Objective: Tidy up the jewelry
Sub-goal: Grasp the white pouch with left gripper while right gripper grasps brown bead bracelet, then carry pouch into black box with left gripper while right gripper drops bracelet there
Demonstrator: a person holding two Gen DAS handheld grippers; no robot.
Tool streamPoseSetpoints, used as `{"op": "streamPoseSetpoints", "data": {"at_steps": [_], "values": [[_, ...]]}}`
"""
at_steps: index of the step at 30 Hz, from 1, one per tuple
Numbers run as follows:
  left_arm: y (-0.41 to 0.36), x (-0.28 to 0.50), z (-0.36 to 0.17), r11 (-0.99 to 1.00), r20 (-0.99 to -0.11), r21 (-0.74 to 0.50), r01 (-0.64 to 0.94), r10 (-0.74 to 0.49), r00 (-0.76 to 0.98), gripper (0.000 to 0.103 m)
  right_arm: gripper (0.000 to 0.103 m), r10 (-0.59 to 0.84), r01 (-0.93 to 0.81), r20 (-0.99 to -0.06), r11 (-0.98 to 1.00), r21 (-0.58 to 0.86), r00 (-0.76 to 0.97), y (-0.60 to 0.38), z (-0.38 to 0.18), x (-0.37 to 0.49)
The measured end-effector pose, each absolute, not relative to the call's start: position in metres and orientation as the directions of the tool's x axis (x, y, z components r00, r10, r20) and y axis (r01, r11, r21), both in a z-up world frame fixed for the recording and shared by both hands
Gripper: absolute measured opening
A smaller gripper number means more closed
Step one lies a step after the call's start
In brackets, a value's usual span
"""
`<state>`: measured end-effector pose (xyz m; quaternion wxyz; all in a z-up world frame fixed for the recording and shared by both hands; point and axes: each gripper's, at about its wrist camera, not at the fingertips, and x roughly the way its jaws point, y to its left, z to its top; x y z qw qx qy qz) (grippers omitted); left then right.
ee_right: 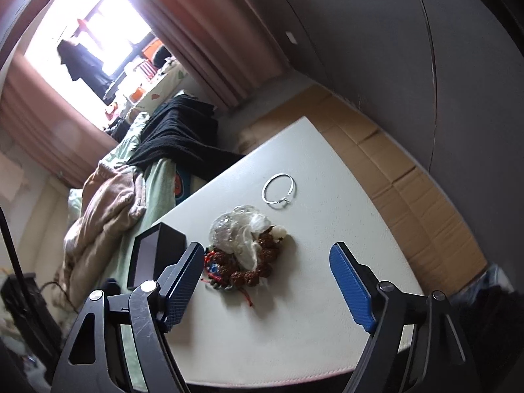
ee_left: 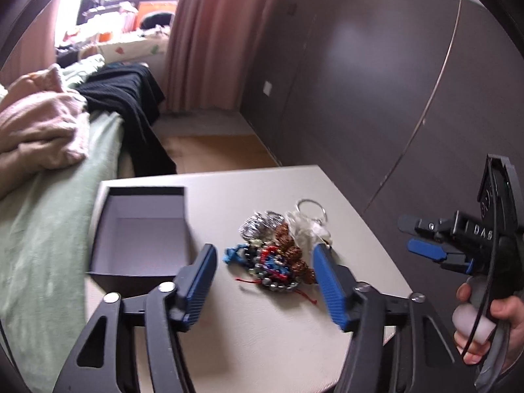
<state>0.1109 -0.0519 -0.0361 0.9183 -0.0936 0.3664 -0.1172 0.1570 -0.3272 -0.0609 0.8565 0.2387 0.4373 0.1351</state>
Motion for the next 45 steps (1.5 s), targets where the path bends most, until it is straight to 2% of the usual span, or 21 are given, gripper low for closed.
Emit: {"op": "streamPoseSetpoints", "data": {"at_steps": [6,11,17,19,20,22,24,28,30,31,38,42,45], "values": [[-0.073,0.142,-0.049,0.945,-0.67,-0.272,0.183,-0.323,0.668,0.059,0.071,0.476,0.024,-0.705,0.82,0.571,0.526,-0.331,-0.081,0.181],[-0.085,0.171,-0.056,0.942,-0.702,-0.276,0.189,-0.332,0.63,0.055,0.07,0.522,0.068,-0.699,0.776,0.627,0.489,-0.334,-0.092,0.196],[-0.101,0.196,-0.067,0.953,-0.737,-0.214,0.213,-0.301,0.605,0.053,0.069,0.547,0.105,-0.694,0.745,0.659,0.468,-0.335,-0.101,0.203],[-0.103,0.201,-0.076,0.957,-0.755,-0.194,0.214,-0.285,0.591,0.038,0.066,0.555,0.119,-0.692,0.734,0.668,0.461,-0.335,-0.104,0.205],[-0.105,0.203,-0.081,0.958,-0.765,-0.193,0.214,-0.284,0.579,0.033,0.064,0.559,0.127,-0.694,0.73,0.672,0.454,-0.334,-0.107,0.206],[-0.107,0.205,-0.087,0.954,-0.775,-0.2,0.222,-0.293,0.561,0.013,0.063,0.56,0.143,-0.7,0.727,0.672,0.444,-0.333,-0.112,0.209],[-0.11,0.202,-0.086,0.955,-0.77,-0.177,0.238,-0.285,0.571,0.001,0.061,0.556,0.156,-0.711,0.73,0.665,0.43,-0.331,-0.117,0.21],[-0.104,0.192,-0.07,0.944,-0.73,-0.199,0.263,-0.322,0.603,0.0,0.054,0.587,0.166,-0.708,0.712,0.682,0.392,-0.329,-0.127,0.214],[-0.099,0.189,-0.06,0.94,-0.711,-0.22,0.262,-0.338,0.616,0.0,0.042,0.593,0.176,-0.71,0.707,0.685,0.38,-0.329,-0.131,0.213],[-0.097,0.186,-0.056,0.938,-0.702,-0.227,0.262,-0.344,0.624,0.0,0.041,0.592,0.178,-0.716,0.711,0.68,0.371,-0.326,-0.133,0.214],[-0.078,0.164,-0.012,0.923,-0.608,-0.273,0.272,-0.385,0.694,0.0,0.039,0.584,0.158,-0.741,0.74,0.654,0.331,-0.306,-0.141,0.217],[-0.065,0.151,0.005,0.923,-0.564,-0.275,0.269,-0.381,0.732,0.0,0.039,0.541,0.144,-0.78,0.785,0.603,0.313,-0.292,-0.145,0.221],[-0.052,0.145,0.01,0.929,-0.553,-0.274,0.248,-0.364,0.749,0.0,0.035,0.476,0.092,-0.819,0.845,0.527,0.32,-0.276,-0.141,0.225]]}}
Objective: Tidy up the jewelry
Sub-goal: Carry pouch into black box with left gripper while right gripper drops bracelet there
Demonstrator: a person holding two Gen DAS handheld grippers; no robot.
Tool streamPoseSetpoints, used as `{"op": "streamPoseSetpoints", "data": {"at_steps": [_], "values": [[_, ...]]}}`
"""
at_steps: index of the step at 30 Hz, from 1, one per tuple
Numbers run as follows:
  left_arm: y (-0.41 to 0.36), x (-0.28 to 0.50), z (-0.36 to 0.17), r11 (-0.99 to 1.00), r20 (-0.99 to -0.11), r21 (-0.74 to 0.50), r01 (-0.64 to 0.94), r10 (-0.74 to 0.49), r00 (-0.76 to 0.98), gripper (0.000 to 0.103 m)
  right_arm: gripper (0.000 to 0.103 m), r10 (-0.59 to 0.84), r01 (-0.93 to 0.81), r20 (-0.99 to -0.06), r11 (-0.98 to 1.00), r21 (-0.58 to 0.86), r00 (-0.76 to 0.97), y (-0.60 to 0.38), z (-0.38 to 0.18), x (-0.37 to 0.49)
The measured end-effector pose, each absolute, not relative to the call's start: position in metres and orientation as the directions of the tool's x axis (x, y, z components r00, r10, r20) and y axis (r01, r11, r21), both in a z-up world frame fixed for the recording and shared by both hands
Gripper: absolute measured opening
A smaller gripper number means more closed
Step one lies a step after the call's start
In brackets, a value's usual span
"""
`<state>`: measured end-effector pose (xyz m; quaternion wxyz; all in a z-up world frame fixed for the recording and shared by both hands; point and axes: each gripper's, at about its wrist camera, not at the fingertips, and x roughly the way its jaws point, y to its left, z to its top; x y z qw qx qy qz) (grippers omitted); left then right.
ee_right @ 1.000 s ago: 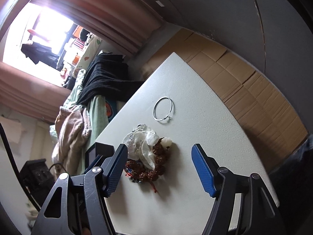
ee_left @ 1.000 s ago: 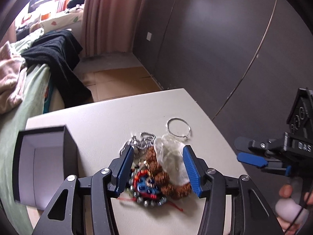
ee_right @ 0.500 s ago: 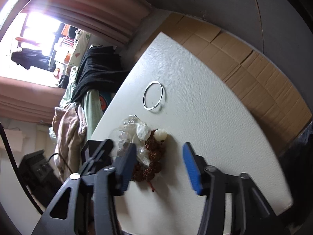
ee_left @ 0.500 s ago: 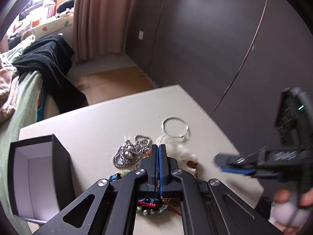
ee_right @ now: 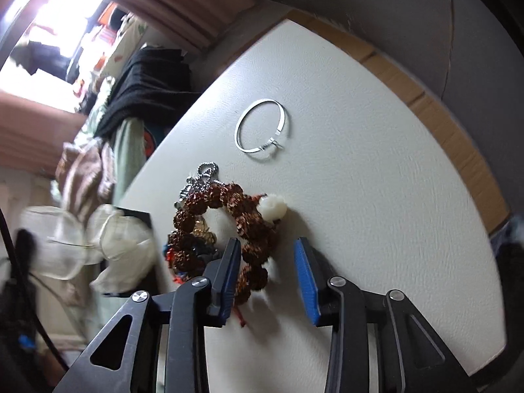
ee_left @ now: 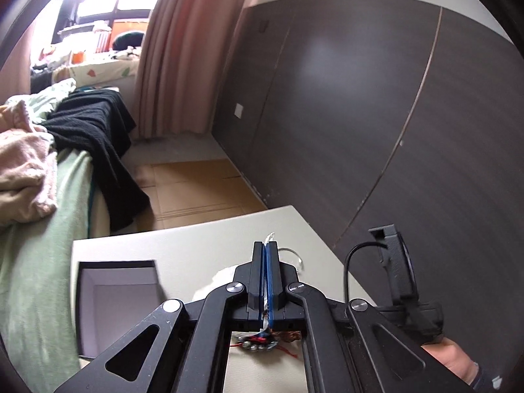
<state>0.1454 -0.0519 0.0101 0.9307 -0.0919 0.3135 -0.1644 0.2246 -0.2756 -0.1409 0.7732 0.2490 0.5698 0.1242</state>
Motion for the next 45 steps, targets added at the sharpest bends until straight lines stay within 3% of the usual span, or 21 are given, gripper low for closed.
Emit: {"op": "streamPoseSetpoints", "data": {"at_steps": [4,5,10,18,23,24,26,27,28,34,43,44,45], "values": [[-0.031,0.142,0.012,0.936,-0.547,-0.284,0.207,-0.336,0.767,0.0,0.031,0.391,0.03,-0.856,0.905,0.425,0.339,-0.255,-0.136,0.226],[-0.024,0.141,0.012,0.938,-0.543,-0.287,0.195,-0.327,0.773,0.0,0.022,0.385,0.013,-0.86,0.911,0.413,0.337,-0.252,-0.137,0.226],[0.004,0.134,0.017,0.945,-0.527,-0.296,0.139,-0.283,0.801,0.0,0.021,0.36,-0.018,-0.858,0.925,0.38,0.365,-0.244,-0.132,0.224],[0.036,0.136,0.011,0.936,-0.527,-0.342,0.088,-0.268,0.807,0.0,0.021,0.497,-0.124,-0.719,0.853,0.506,0.486,-0.245,-0.083,0.206],[0.045,0.15,-0.008,0.918,-0.587,-0.393,0.05,-0.292,0.755,0.003,0.021,0.563,-0.205,-0.651,0.814,0.544,0.51,-0.23,-0.06,0.199],[0.047,0.152,-0.01,0.919,-0.6,-0.392,0.043,-0.29,0.746,0.009,0.021,0.571,-0.219,-0.641,0.809,0.546,0.513,-0.223,-0.056,0.199],[0.05,0.155,-0.016,0.925,-0.631,-0.381,0.019,-0.274,0.725,0.041,0.021,0.589,-0.251,-0.617,0.797,0.55,0.521,-0.216,-0.047,0.197],[0.052,0.153,-0.016,0.925,-0.631,-0.379,0.01,-0.267,0.728,0.071,0.021,0.597,-0.263,-0.607,0.791,0.552,0.524,-0.212,-0.044,0.195],[0.056,0.148,-0.015,0.926,-0.616,-0.377,-0.001,-0.25,0.747,0.089,0.021,0.61,-0.28,-0.593,0.782,0.556,0.525,-0.208,-0.039,0.194],[0.081,0.126,-0.004,0.919,-0.579,-0.391,-0.049,-0.205,0.789,0.091,0.021,0.674,-0.363,-0.529,0.731,0.578,0.516,-0.18,-0.016,0.194],[0.123,0.101,0.0,0.889,-0.566,-0.431,-0.156,-0.132,0.814,0.091,0.021,0.753,-0.435,-0.503,0.657,0.616,0.424,-0.121,-0.017,0.203],[0.124,0.1,-0.001,0.889,-0.569,-0.431,-0.156,-0.133,0.812,0.091,0.022,0.759,-0.442,-0.502,0.65,0.618,0.414,-0.114,-0.018,0.204],[0.124,0.099,-0.001,0.89,-0.571,-0.429,-0.154,-0.135,0.81,0.091,0.029,0.77,-0.462,-0.499,0.638,0.617,0.398,-0.107,-0.021,0.204]]}}
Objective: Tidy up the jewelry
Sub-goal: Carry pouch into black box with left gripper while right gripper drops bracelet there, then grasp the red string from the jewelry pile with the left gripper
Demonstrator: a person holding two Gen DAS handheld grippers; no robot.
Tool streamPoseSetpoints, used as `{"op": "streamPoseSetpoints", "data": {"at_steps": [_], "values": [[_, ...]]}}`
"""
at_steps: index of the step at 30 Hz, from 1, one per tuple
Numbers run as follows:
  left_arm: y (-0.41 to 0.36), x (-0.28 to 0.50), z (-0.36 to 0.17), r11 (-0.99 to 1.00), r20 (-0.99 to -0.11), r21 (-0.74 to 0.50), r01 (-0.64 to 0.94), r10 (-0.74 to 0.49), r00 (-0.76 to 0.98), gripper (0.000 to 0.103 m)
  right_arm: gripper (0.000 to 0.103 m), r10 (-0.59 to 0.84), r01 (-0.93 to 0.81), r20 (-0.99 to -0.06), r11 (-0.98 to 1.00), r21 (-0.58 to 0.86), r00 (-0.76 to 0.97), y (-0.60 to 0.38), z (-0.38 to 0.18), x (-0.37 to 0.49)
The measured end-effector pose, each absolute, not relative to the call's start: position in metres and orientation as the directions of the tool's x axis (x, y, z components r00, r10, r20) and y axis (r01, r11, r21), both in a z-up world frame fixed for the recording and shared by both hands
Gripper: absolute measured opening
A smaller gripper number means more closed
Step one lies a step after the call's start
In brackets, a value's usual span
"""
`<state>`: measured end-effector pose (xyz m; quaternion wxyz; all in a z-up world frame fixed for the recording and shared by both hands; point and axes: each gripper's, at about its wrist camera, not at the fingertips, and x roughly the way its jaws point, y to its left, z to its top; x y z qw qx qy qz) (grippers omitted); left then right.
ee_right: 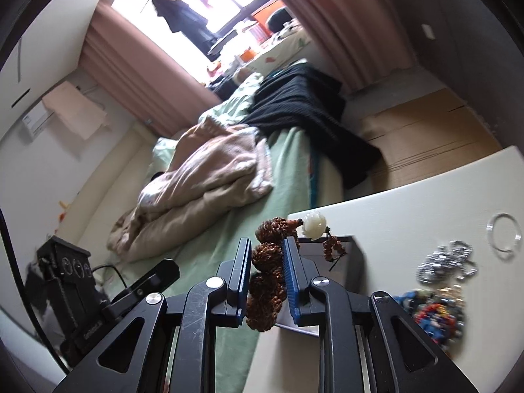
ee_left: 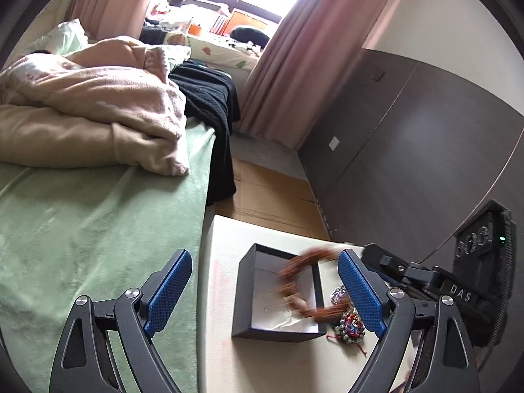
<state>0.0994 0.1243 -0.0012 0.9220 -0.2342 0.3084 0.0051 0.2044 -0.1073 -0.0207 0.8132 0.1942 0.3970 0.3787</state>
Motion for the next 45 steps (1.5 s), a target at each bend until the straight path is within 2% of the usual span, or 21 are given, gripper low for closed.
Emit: {"op": "streamPoseSetpoints", "data": {"at_steps": [1,2,3,8,16,18,19,29,32,34,37,43,45], "values": [[0.124,0.098,-0.001,0.893,-0.573,-0.423,-0.152,-0.134,0.808,0.091,0.039,0.77,-0.475,-0.509,0.638,0.607,0.383,-0.103,-0.024,0.205],[0.123,0.097,-0.002,0.896,-0.575,-0.417,-0.152,-0.131,0.807,0.091,0.06,0.744,-0.466,-0.545,0.667,0.581,0.387,-0.101,-0.027,0.204],[0.123,0.098,-0.002,0.9,-0.58,-0.408,-0.152,-0.127,0.804,0.091,0.065,0.714,-0.444,-0.568,0.699,0.56,0.409,-0.104,-0.029,0.204],[0.111,0.095,-0.003,0.918,-0.589,-0.373,-0.132,-0.125,0.798,0.091,0.066,0.694,-0.367,-0.557,0.717,0.592,0.456,-0.144,-0.031,0.195],[0.072,0.091,-0.001,0.947,-0.591,-0.315,-0.058,-0.148,0.793,0.091,0.071,0.587,-0.298,-0.604,0.804,0.515,0.539,-0.199,-0.02,0.168],[0.061,0.09,0.0,0.952,-0.588,-0.305,-0.033,-0.161,0.793,0.091,0.082,0.569,-0.278,-0.608,0.814,0.509,0.553,-0.209,-0.018,0.166],[0.054,0.091,-0.001,0.953,-0.586,-0.301,-0.019,-0.17,0.792,0.091,0.085,0.56,-0.265,-0.612,0.819,0.509,0.559,-0.216,-0.017,0.165],[-0.001,0.101,-0.011,0.96,-0.605,-0.263,0.098,-0.243,0.758,0.089,0.087,0.515,-0.161,-0.649,0.836,0.524,0.56,-0.259,-0.028,0.157],[-0.014,0.107,-0.017,0.958,-0.625,-0.258,0.122,-0.262,0.736,0.078,0.087,0.493,-0.112,-0.676,0.844,0.525,0.547,-0.274,-0.035,0.156],[-0.024,0.113,-0.024,0.955,-0.645,-0.259,0.143,-0.281,0.711,0.066,0.087,0.482,-0.089,-0.689,0.848,0.523,0.54,-0.281,-0.038,0.155],[-0.038,0.122,-0.035,0.946,-0.67,-0.274,0.175,-0.318,0.671,0.052,0.087,0.479,-0.052,-0.694,0.84,0.54,0.538,-0.297,-0.043,0.149],[-0.057,0.141,-0.059,0.935,-0.726,-0.312,0.168,-0.349,0.592,0.037,0.086,0.467,-0.014,-0.7,0.837,0.548,0.54,-0.319,-0.052,0.153],[-0.063,0.147,-0.065,0.934,-0.742,-0.323,0.152,-0.349,0.573,0.035,0.086,0.456,0.0,-0.71,0.841,0.541,0.537,-0.322,-0.054,0.156]]}}
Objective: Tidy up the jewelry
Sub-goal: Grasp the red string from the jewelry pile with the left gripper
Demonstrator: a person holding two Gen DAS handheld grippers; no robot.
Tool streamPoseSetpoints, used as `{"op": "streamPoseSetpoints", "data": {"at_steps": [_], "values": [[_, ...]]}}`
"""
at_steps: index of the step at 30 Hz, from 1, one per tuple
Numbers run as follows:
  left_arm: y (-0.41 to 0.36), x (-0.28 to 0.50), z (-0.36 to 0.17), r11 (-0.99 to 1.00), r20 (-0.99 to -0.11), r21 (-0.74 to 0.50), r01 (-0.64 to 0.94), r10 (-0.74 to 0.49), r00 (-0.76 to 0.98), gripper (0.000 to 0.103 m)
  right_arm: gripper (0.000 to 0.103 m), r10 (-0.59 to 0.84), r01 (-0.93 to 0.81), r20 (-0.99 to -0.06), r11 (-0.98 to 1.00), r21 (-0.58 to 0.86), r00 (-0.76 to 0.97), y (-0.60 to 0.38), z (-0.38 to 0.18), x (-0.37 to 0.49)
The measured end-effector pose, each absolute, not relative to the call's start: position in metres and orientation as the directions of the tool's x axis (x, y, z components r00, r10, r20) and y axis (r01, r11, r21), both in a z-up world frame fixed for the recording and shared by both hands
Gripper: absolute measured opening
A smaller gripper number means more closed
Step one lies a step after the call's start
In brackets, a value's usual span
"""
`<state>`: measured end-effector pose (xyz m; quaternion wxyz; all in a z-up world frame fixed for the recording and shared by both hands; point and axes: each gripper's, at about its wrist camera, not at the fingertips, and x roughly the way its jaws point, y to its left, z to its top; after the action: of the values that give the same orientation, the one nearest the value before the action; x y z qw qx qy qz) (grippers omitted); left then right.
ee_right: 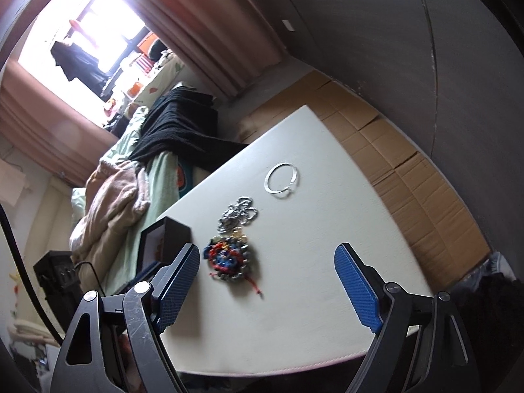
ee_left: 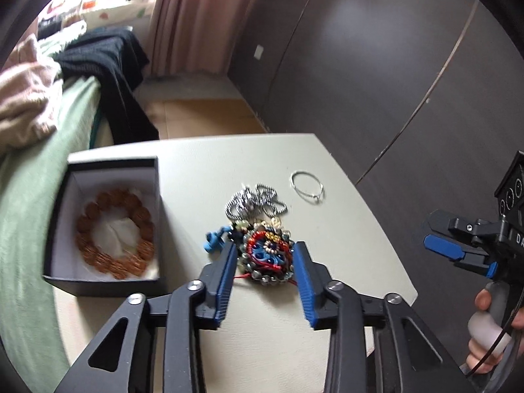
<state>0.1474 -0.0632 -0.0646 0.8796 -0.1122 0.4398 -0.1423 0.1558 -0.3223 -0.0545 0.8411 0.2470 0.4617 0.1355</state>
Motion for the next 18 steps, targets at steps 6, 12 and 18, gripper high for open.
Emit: {"op": "streamPoseSetpoints", "data": {"at_steps": [6,12,18], "values": [[-0.081,0.163,-0.082,0.954,-0.784,-0.269,0.13,-0.296,0.546,0.032,0.086,0.45,0.037,-0.754,0.848,0.529,0.479,-0.326,-0.069,0.17],[-0.085,0.172,-0.097,0.971,-0.812,-0.214,0.103,-0.235,0.534,0.032,0.086,0.357,0.07,-0.798,0.894,0.443,0.486,-0.33,-0.067,0.173],[-0.086,0.178,-0.108,0.971,-0.826,-0.218,0.101,-0.239,0.511,0.011,0.086,0.398,0.032,-0.784,0.883,0.468,0.477,-0.325,-0.067,0.177]]}}
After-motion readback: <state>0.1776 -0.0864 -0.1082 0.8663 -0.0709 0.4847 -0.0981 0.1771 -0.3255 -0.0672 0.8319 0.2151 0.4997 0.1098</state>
